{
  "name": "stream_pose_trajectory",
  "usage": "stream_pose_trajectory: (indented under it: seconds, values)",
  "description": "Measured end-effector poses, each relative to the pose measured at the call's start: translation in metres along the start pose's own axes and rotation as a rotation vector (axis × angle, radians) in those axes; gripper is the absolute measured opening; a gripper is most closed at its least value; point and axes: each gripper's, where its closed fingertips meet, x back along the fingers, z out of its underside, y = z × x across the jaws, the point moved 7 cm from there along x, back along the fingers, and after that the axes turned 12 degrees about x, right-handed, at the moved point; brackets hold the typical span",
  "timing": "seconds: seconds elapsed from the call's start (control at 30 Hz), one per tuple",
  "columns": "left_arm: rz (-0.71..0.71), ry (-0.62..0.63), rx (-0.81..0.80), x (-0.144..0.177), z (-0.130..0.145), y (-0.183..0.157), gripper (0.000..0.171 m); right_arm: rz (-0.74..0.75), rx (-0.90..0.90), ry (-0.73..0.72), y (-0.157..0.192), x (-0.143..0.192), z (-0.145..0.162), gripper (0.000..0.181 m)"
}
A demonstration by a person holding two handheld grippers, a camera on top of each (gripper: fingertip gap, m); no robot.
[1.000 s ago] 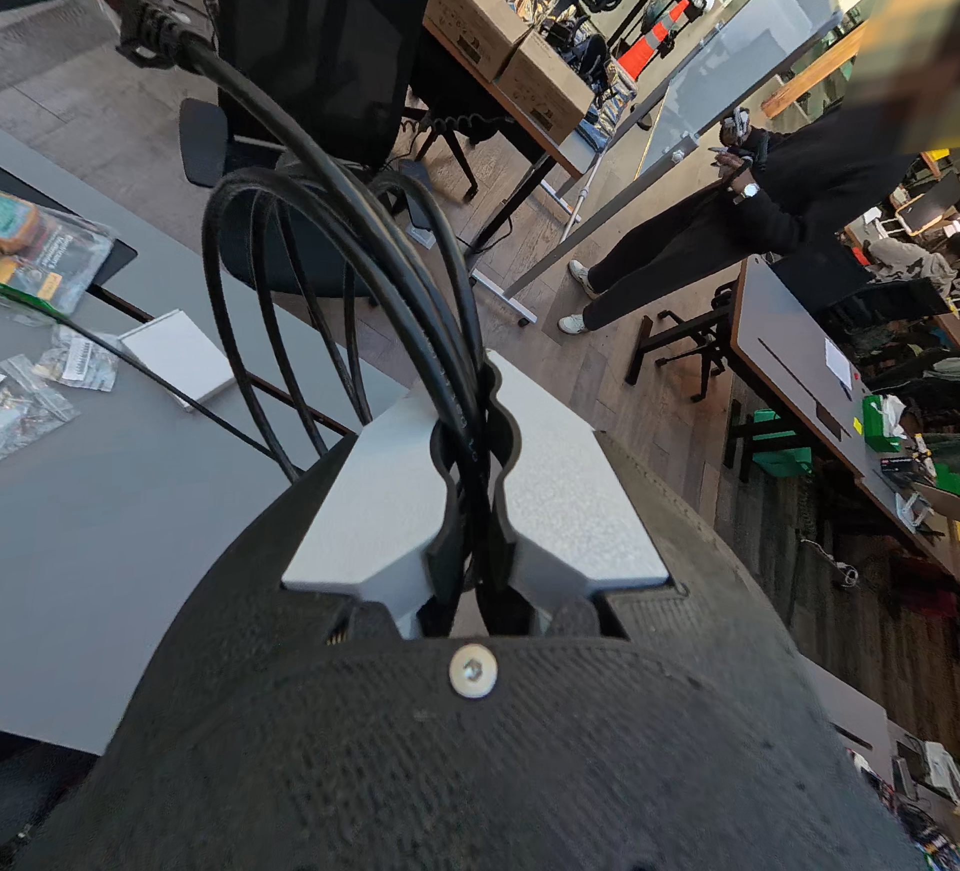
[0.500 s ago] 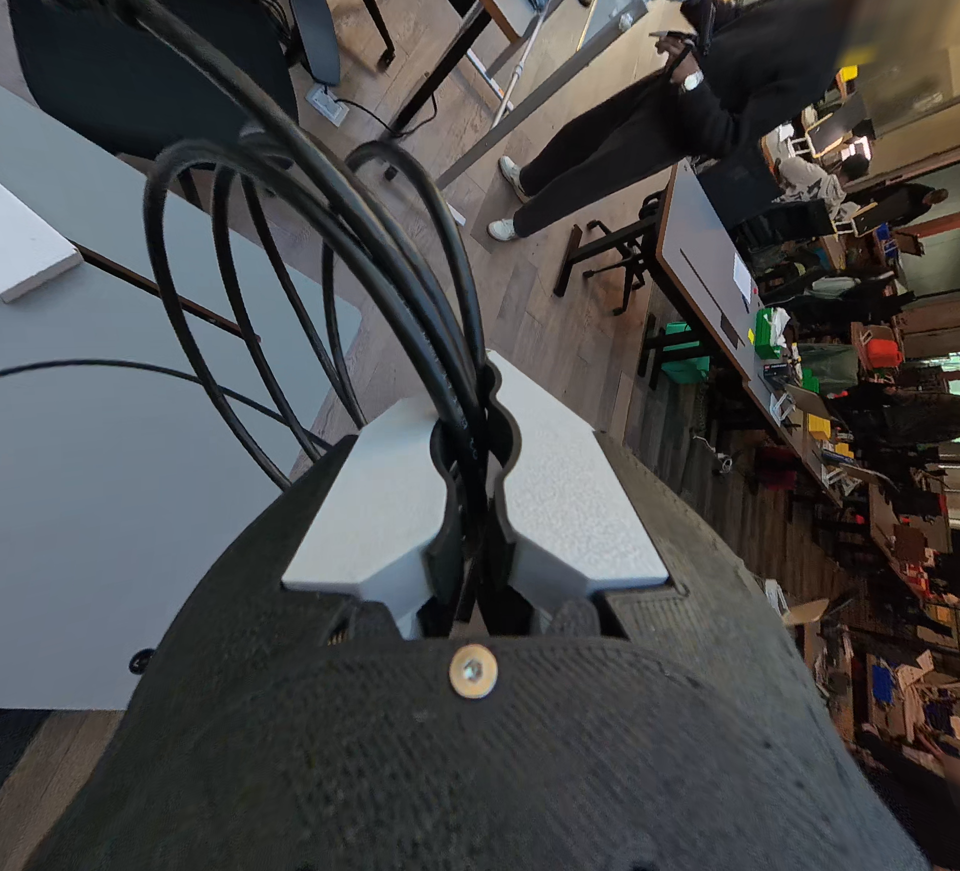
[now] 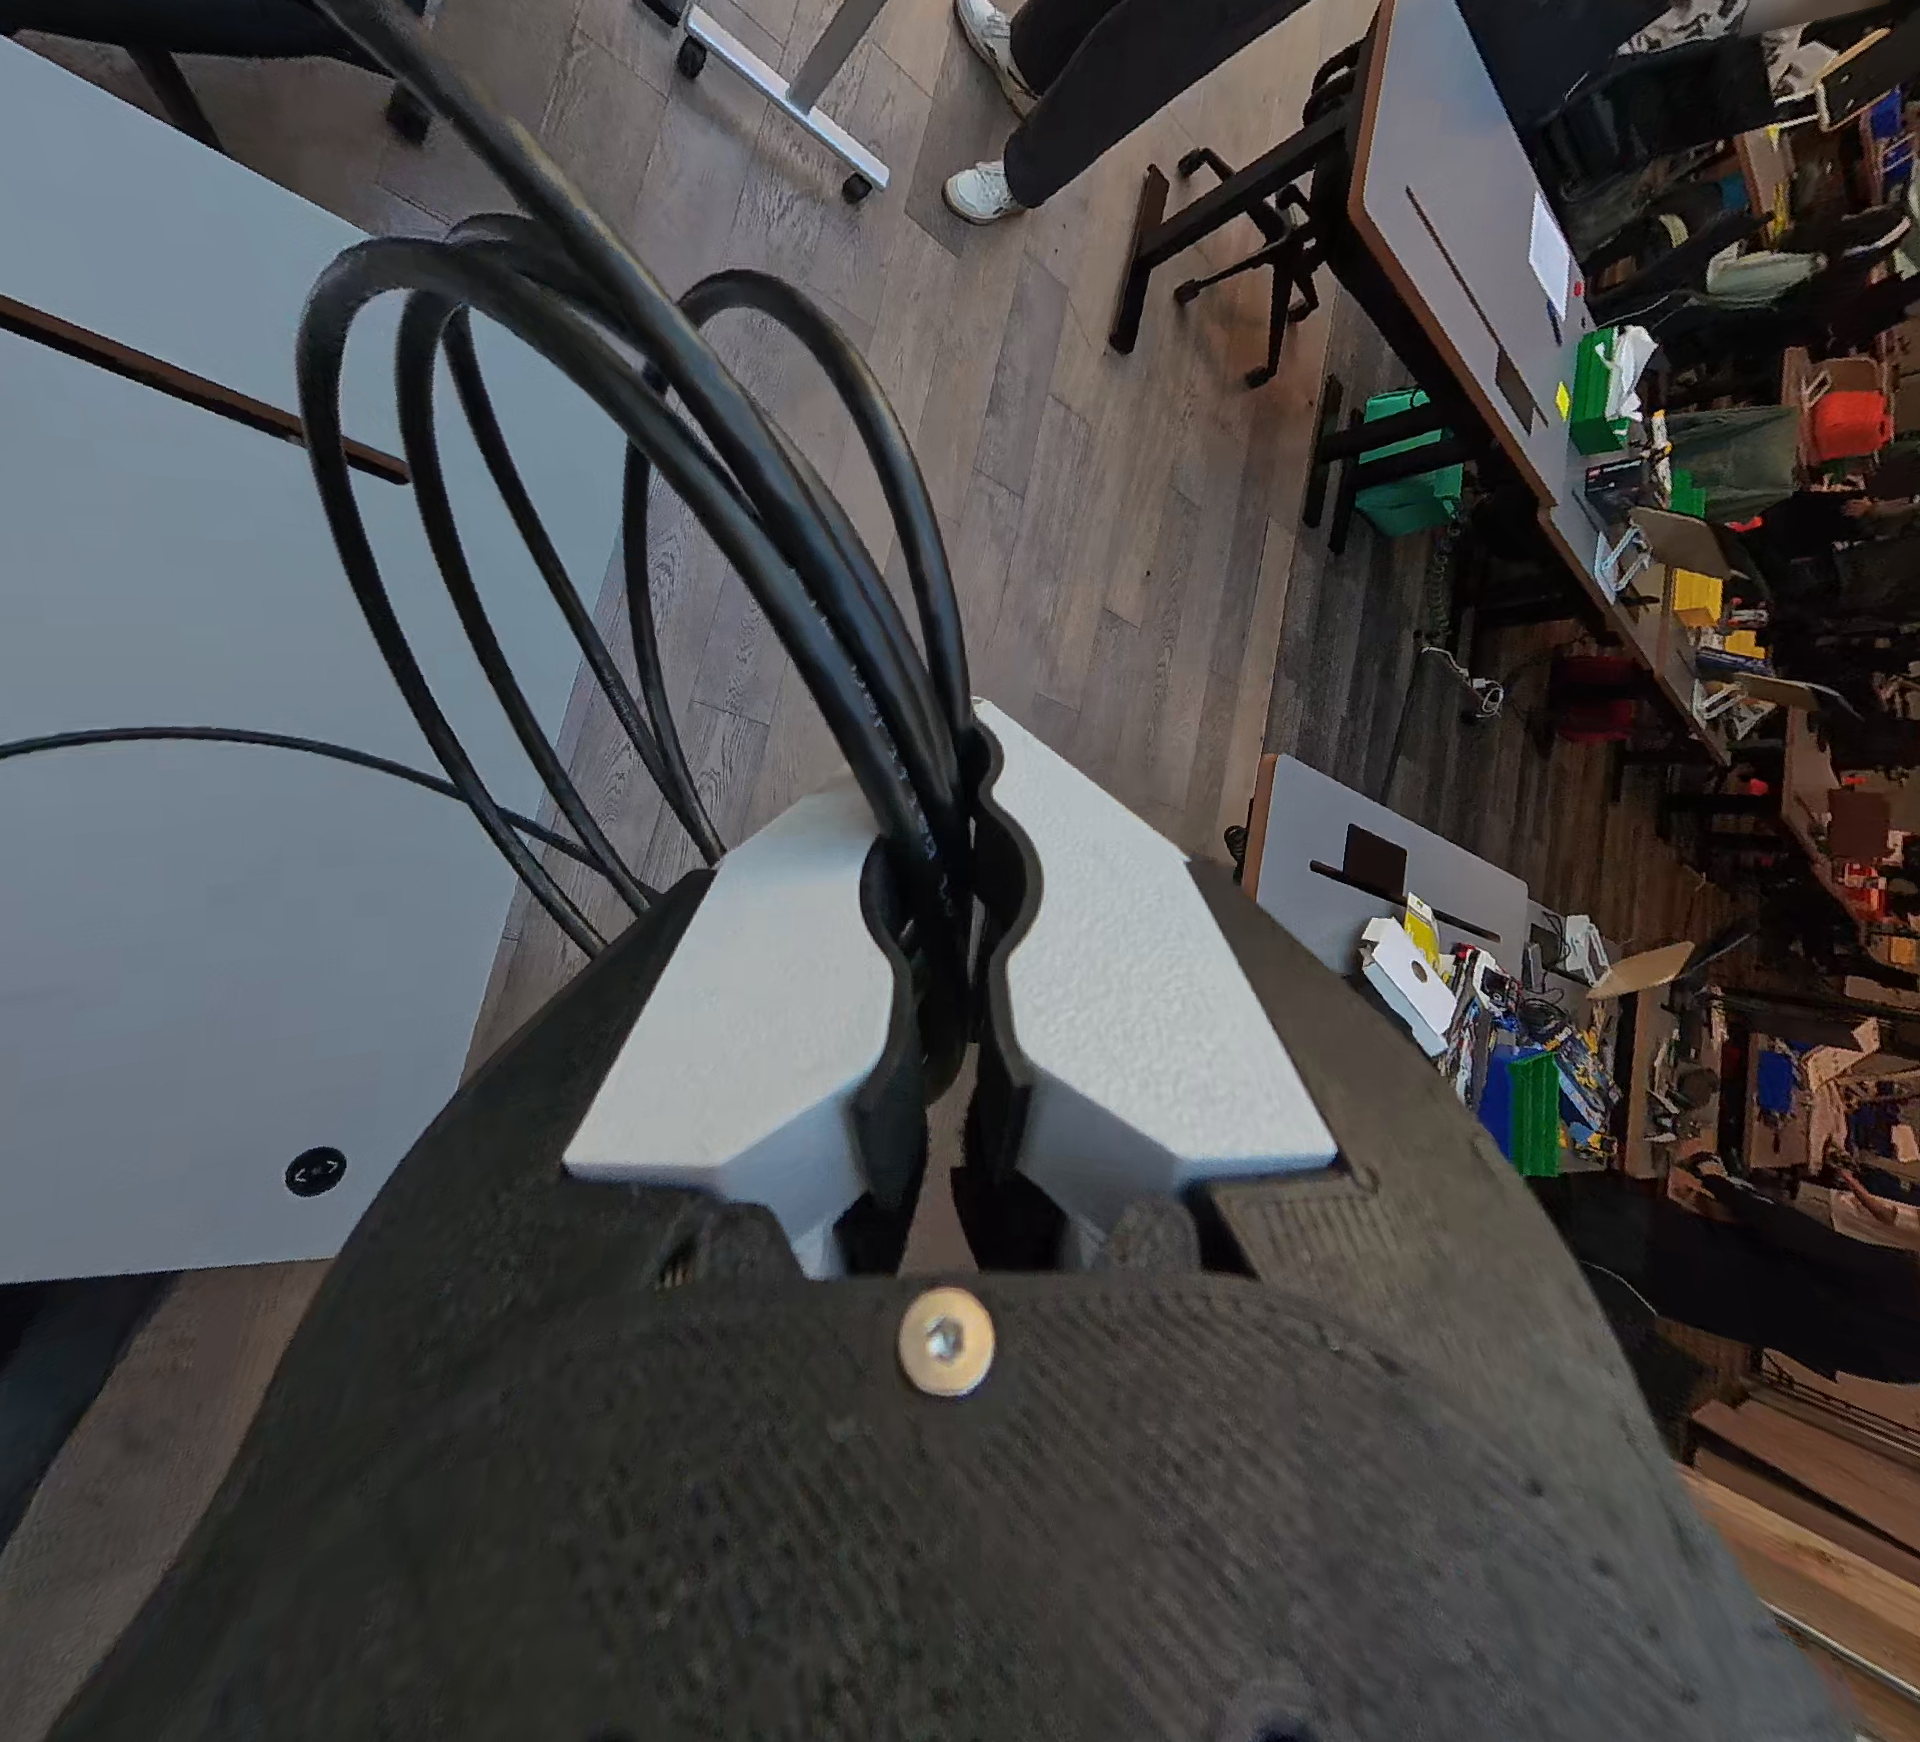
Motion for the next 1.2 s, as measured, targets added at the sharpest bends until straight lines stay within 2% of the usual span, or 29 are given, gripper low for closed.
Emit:
stream_pose_trajectory:
  seconds: [0.07, 0.13, 0.23, 0.3, 0.37, 0.43, 0.5, 0.57, 0.63, 0.7, 0.77, 0.87, 0.9, 0.97, 1.07, 1.13, 1.2]
  values:
    - [0.0, -0.088, -0.072, 0.055, -0.039, -0.04, 0.002, -0.006, -0.012, -0.01, -0.001, -0.001, 0.008, 0.0]
    - [-0.088, -0.108, -0.198, 0.109, -0.063, -0.093, 0.002, -0.001, -0.015, -0.022, -0.001, -0.001, 0.014, 0.0]
    - [-0.504, -0.1, -0.474, 0.176, -0.078, -0.148, 0.002, 0.007, -0.027, -0.036, -0.006, 0.002, 0.021, 0.0]
    - [-0.675, -0.056, -0.571, 0.199, -0.082, -0.167, 0.002, 0.017, -0.055, -0.039, -0.017, 0.003, 0.027, 0.0]
    - [-0.673, 0.066, -0.521, 0.193, -0.076, -0.169, 0.002, -0.005, -0.114, -0.072, -0.025, 0.003, 0.031, 0.0]
    - [-0.641, 0.136, -0.491, 0.168, -0.055, -0.157, 0.002, -0.039, -0.148, -0.106, -0.024, -0.002, 0.033, 0.0]
    - [-0.611, 0.158, -0.433, 0.125, -0.017, -0.119, 0.002, -0.058, -0.144, -0.117, -0.014, -0.011, 0.034, 0.0]
    - [-0.484, 0.255, -0.239, 0.059, 0.052, -0.065, 0.003, -0.087, -0.136, -0.127, 0.002, -0.023, 0.036, 0.0]
    - [-0.543, 0.309, -0.173, 0.015, 0.123, -0.007, 0.003, -0.1, -0.115, -0.106, 0.016, -0.034, 0.042, 0.0]
    - [-0.583, 0.27, -0.118, -0.003, 0.17, 0.032, 0.003, -0.106, -0.1, -0.068, 0.024, -0.044, 0.049, 0.0]
    - [-0.693, 0.234, -0.166, -0.001, 0.197, 0.058, 0.006, -0.11, -0.094, -0.03, 0.028, -0.05, 0.057, 0.0]
    - [-0.849, 0.416, -0.326, 0.005, 0.226, 0.085, 0.008, -0.102, -0.097, 0.005, 0.028, -0.053, 0.064, 0.0]
    - [-0.885, 0.422, -0.378, 0.008, 0.226, 0.089, 0.008, -0.099, -0.097, 0.012, 0.027, -0.053, 0.065, 0.0]
    - [-0.89, 0.352, -0.432, 0.014, 0.207, 0.088, 0.006, -0.087, -0.096, 0.029, 0.024, -0.05, 0.066, 0.0]
    - [-0.861, 0.205, -0.42, 0.033, 0.152, 0.073, 0.003, -0.081, -0.108, 0.033, 0.017, -0.045, 0.065, 0.0]
    - [-0.878, 0.093, -0.408, 0.055, 0.111, 0.064, 0.003, -0.075, -0.12, 0.032, 0.012, -0.041, 0.064, 0.0]
    - [-0.911, 0.042, -0.362, 0.084, 0.075, 0.066, 0.003, -0.069, -0.131, 0.027, 0.008, -0.037, 0.062, 0.0]
